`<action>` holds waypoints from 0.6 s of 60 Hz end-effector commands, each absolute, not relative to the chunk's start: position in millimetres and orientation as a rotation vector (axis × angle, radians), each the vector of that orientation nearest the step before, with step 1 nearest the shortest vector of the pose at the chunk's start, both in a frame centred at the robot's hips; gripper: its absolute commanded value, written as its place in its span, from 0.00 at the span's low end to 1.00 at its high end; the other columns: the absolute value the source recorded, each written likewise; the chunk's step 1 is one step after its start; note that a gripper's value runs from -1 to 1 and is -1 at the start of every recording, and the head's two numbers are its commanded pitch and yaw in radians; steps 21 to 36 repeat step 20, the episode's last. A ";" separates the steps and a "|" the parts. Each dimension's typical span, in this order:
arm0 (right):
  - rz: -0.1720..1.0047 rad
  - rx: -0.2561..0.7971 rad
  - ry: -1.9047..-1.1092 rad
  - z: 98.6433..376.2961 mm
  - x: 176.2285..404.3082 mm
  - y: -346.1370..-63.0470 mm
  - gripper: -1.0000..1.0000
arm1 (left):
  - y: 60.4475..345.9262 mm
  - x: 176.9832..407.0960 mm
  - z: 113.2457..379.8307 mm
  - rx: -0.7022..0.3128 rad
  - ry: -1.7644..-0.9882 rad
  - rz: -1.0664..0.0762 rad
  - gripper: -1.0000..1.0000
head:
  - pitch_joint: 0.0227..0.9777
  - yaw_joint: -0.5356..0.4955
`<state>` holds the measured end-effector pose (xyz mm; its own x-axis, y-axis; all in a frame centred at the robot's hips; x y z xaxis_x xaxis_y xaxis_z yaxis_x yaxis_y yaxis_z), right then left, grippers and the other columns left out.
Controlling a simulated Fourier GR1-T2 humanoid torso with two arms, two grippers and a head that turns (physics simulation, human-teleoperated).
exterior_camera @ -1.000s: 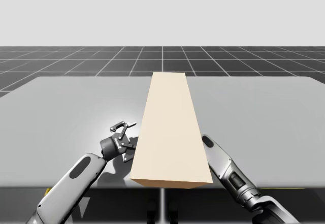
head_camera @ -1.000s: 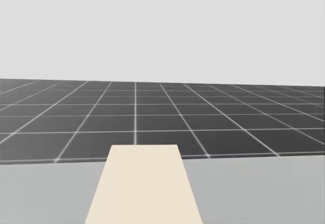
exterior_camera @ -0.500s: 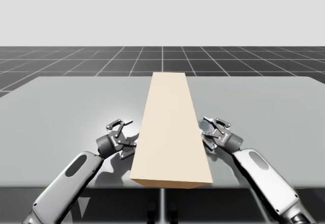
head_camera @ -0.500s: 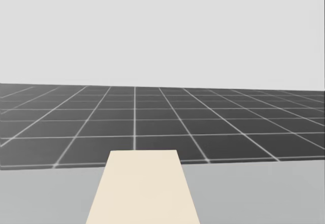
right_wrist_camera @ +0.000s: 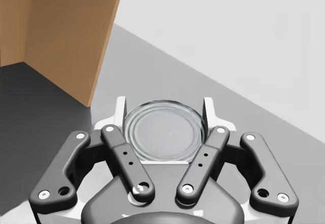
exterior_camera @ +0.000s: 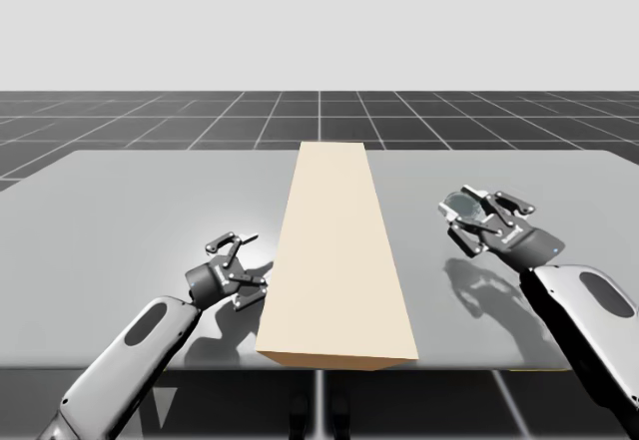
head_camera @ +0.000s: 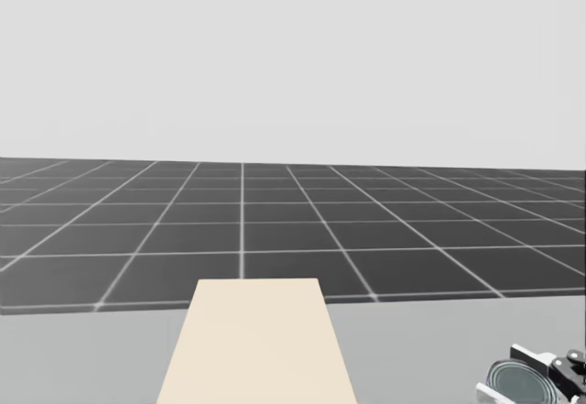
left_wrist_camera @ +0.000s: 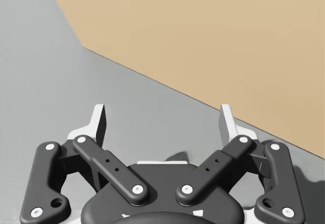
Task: Retrieve the object from inside the box.
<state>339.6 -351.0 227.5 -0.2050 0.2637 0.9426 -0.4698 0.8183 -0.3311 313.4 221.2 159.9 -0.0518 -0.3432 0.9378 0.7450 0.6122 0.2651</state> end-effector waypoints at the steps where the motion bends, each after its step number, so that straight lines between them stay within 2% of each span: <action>1: 0.570 0.013 -1.798 288.1 364.2 -371.1 1.00 | 222.2 314.6 159.5 -0.375 -1.355 -0.916 0.00 | 0.18 0.40; 13: 0.575 -0.043 -1.871 332.8 368.2 -373.0 1.00 | 223.2 315.3 158.2 -0.370 -1.354 -0.914 0.00 | 0.18 0.40; 20: 0.555 -0.126 -1.958 372.1 364.3 -377.7 0.99 | 223.8 315.5 158.1 -0.369 -1.356 -0.911 0.00 | 0.18 0.40; 36: 0.555 -0.126 -1.958 372.1 364.3 -377.7 0.99 | 223.8 315.5 158.1 -0.369 -1.356 -0.911 0.00 | 0.18 0.40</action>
